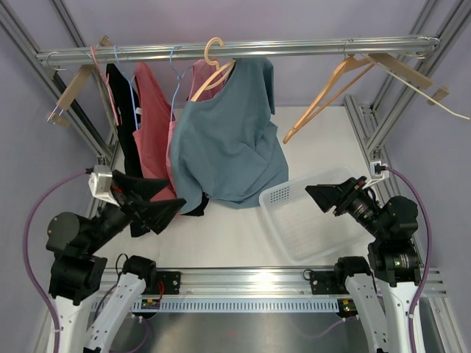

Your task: Remove the t-shirt from the hanger

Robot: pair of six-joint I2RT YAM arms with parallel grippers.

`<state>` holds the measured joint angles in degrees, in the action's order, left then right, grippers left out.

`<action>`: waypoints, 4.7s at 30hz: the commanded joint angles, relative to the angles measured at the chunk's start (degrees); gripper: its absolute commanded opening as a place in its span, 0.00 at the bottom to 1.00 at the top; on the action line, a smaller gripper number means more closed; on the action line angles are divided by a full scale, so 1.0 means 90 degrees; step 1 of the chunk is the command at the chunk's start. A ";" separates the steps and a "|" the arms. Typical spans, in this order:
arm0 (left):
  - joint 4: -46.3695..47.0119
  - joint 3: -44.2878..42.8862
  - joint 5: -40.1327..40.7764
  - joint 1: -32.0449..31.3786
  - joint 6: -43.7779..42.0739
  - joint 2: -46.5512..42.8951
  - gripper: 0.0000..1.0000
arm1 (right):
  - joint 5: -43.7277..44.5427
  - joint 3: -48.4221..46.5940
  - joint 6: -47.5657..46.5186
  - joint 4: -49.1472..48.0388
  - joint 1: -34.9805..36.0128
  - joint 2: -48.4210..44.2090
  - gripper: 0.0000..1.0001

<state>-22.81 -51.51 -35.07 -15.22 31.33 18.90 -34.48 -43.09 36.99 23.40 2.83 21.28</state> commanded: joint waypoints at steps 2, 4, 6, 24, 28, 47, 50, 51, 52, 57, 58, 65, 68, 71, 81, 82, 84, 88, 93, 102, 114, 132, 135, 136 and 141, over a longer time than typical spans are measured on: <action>0.0532 -0.1460 0.0322 -0.0008 -0.0053 0.1238 0.98 | -0.0163 -0.0007 0.0089 -0.0275 -0.0012 0.0135 0.68; 0.0532 -0.2038 0.0313 -0.0017 -0.0151 0.2074 0.94 | -0.0212 0.0003 0.0030 -0.0324 -0.0021 0.0213 0.69; 0.0513 -0.2927 0.0671 -0.0240 -0.0452 0.2654 0.89 | -0.0387 0.0100 0.0157 -0.0636 -0.0012 0.0253 0.68; -0.0971 -0.7812 0.2910 -0.0848 -0.3432 0.7694 0.82 | -0.0446 0.0305 0.0148 -0.1711 0.1219 0.0956 0.69; -0.1040 -0.7822 0.2774 -0.0848 -0.3432 0.7997 0.77 | -0.0485 0.0364 0.0060 -0.1682 0.1228 0.1005 0.69; -0.1011 -0.6631 0.3554 -0.1160 -0.3960 0.7852 0.58 | -0.0427 0.0481 -0.0185 -0.1301 0.1238 0.0820 0.70; -0.1001 -0.6543 0.3604 -0.1150 -0.3970 0.7774 0.49 | -0.0398 0.0491 -0.0175 -0.1272 0.1238 0.0761 0.70; -0.1001 -0.6552 0.3575 -0.1150 -0.3950 0.7764 0.47 | -0.0378 0.0491 -0.0175 -0.1262 0.1238 0.0741 0.70; -0.0991 -0.6591 0.3487 -0.1150 -0.3902 0.7764 0.46 | -0.0388 0.0491 -0.0155 -0.1243 0.1238 0.0741 0.70; -0.0991 -0.6943 0.3175 -0.1150 -0.3687 0.7861 0.54 | -0.0388 0.0491 -0.0165 -0.1194 0.1238 0.0722 0.70; -0.0991 -0.6991 0.3058 -0.1150 -0.3619 0.7890 0.56 | -0.0388 0.0501 -0.0165 -0.1184 0.1238 0.0731 0.70; -0.1001 -0.7285 0.2969 -0.1150 -0.3550 0.7959 0.52 | -0.0378 0.0491 -0.0175 -0.1125 0.1238 0.0702 0.70; -0.1001 -0.7246 0.3018 -0.1150 -0.3608 0.7969 0.47 | -0.0359 0.0472 -0.0165 -0.1096 0.1238 0.0673 0.70; -0.1001 -0.7168 0.3057 -0.1160 -0.3637 0.7979 0.45 | -0.0339 0.0462 -0.0165 -0.1057 0.1238 0.0644 0.70; -0.1001 -0.7207 0.3164 -0.1150 -0.3638 0.8125 0.38 | -0.0339 0.0423 -0.0136 -0.1047 0.1238 0.0614 0.70; -0.1001 -0.7207 0.3164 -0.1150 -0.3628 0.8135 0.36 | -0.0349 0.0413 -0.0145 -0.1047 0.1238 0.0624 0.70; -0.1001 -0.7217 0.3155 -0.1150 -0.3608 0.8125 0.34 | -0.0349 0.0393 -0.0136 -0.1047 0.1238 0.0634 0.70; -0.1011 -0.7265 0.3086 -0.1150 -0.3569 0.8145 0.35 | -0.0358 0.0335 -0.0136 -0.1066 0.1238 0.0682 0.70; -0.0991 -0.7187 0.3047 -0.1150 -0.3530 0.8174 0.38 | -0.0368 0.0315 -0.0097 -0.1106 0.1238 0.0683 0.70; -0.0982 -0.7285 0.3125 -0.1150 -0.3511 0.8262 0.00 | -0.0349 0.0315 -0.0087 -0.1115 0.1238 0.0692 0.70; -0.0182 -0.7216 0.3096 -0.1150 -0.2798 0.7725 0.00 | -0.0446 0.0169 0.0011 -0.1360 0.1238 0.0829 0.70; 0.0083 -0.7217 0.2305 -0.1111 -0.4154 0.7852 0.00 | -0.0534 0.0462 -0.0116 -0.1545 0.1258 0.0878 0.70; 0.0083 -0.7051 0.1867 -0.0946 -0.4262 0.7823 0.00 | -0.0554 0.0491 -0.0155 -0.1594 0.1258 0.0966 0.71; 0.0083 -0.7031 0.1701 -0.0887 -0.4292 0.7861 0.00 | -0.0583 0.0501 -0.0165 -0.1633 0.1258 0.1005 0.70; 0.0093 -0.7303 0.0655 -0.0526 -0.4311 0.8125 0.00 | -0.0720 0.0511 -0.0292 -0.1740 0.1258 0.1200 0.71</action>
<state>-31.14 -114.26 -20.51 -21.06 -5.43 92.12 -38.68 -38.52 35.75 10.50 13.52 31.16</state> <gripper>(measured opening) 0.159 0.706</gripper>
